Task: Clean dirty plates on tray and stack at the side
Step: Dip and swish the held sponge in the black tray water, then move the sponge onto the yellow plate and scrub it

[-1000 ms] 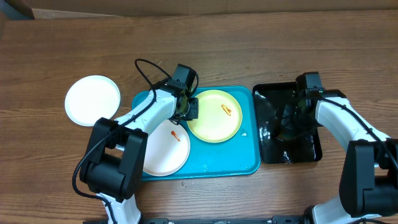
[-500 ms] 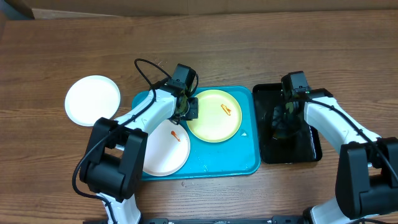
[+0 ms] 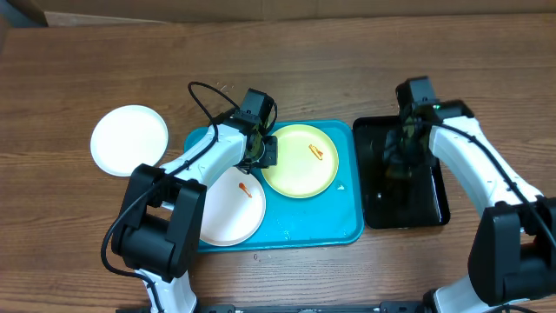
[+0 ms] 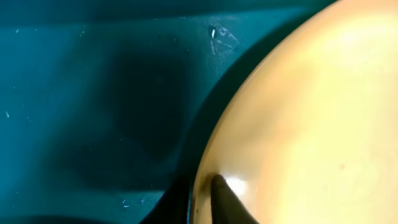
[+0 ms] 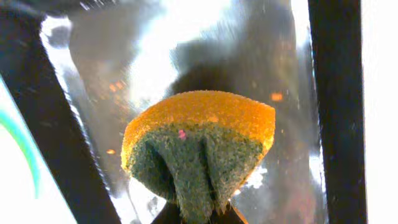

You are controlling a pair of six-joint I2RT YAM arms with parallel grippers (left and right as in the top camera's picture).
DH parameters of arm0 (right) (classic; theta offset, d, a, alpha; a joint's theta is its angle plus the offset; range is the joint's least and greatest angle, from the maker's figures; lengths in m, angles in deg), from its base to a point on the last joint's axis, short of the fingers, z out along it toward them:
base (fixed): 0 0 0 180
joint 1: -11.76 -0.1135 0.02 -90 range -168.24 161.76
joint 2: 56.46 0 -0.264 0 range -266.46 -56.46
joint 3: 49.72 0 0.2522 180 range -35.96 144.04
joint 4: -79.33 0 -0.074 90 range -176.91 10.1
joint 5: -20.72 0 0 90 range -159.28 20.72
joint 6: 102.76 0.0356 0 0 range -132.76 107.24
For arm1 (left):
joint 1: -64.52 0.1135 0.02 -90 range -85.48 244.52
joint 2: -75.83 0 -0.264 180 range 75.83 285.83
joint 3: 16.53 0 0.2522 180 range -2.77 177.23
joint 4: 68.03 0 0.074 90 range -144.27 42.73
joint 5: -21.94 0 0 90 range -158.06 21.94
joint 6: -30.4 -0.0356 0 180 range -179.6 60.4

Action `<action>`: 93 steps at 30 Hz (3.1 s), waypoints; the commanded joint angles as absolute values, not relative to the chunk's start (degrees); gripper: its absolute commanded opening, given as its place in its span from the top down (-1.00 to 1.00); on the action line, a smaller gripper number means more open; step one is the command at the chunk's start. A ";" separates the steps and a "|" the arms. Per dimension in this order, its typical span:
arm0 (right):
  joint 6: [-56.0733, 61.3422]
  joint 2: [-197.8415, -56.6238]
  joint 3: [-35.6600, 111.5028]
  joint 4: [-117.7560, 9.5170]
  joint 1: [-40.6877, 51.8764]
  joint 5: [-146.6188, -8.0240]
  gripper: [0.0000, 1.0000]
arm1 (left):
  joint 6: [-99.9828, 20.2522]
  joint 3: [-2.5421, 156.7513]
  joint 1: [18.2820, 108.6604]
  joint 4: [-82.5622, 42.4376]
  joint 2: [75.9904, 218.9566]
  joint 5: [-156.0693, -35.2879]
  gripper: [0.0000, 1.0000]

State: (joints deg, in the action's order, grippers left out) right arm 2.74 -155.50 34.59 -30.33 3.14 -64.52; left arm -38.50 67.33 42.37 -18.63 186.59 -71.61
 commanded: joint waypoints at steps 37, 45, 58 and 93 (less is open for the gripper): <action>-8.56 -164.25 49.52 -31.90 -18.48 -59.74 0.92 | -44.60 67.25 42.15 -19.16 187.46 -75.37 0.92; -8.56 -173.82 49.52 -36.12 -18.98 -55.80 0.92 | -44.62 67.25 42.15 -18.81 187.46 -75.15 0.92; -8.32 -176.22 49.45 -36.71 -18.37 -58.78 0.92 | -44.60 67.25 42.15 -18.81 187.46 -75.18 0.90; -22.28 -176.05 60.93 -21.24 -11.95 -101.07 0.92 | -44.64 67.25 42.15 -18.65 187.46 -75.11 0.90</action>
